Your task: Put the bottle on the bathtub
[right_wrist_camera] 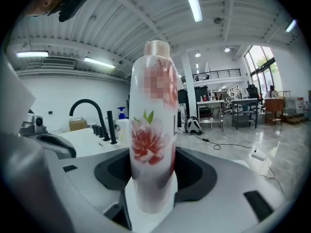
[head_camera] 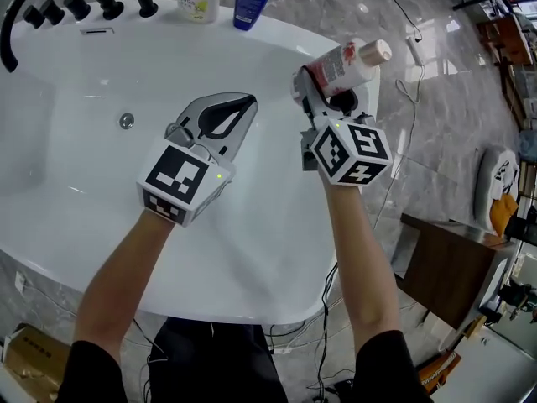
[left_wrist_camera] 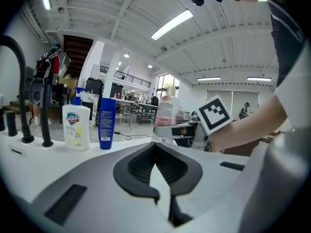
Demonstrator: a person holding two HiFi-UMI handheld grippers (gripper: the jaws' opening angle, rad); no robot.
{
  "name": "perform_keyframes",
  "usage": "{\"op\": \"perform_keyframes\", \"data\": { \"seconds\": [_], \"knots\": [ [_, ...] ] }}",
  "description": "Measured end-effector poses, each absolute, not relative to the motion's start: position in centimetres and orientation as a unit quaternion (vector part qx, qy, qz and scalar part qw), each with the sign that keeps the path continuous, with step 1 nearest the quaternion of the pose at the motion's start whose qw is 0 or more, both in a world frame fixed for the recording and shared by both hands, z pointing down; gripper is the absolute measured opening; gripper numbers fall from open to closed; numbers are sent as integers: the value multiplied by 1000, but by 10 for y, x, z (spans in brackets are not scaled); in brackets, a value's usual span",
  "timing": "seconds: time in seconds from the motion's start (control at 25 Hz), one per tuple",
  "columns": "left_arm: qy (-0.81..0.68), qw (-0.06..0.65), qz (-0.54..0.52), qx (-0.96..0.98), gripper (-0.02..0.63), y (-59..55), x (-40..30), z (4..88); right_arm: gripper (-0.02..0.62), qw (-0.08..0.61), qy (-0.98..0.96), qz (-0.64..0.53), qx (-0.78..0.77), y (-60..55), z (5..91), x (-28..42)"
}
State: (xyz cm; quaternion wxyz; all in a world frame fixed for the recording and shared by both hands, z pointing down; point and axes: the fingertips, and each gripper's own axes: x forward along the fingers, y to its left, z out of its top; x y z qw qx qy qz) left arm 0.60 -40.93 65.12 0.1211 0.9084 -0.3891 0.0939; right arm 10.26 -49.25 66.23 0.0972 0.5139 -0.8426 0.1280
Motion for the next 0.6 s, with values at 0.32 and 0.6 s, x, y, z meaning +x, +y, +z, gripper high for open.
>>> {"op": "perform_keyframes", "data": {
  "seconds": [0.32, 0.6],
  "knots": [
    [-395, 140, 97, 903, 8, -416, -3, 671, 250, 122, -833, 80, 534, -556, 677, 108],
    [-397, 153, 103, 899, 8, -423, -15, 689, 250, 124, -815, 74, 561, -590, 702, 113]
  ]
}}
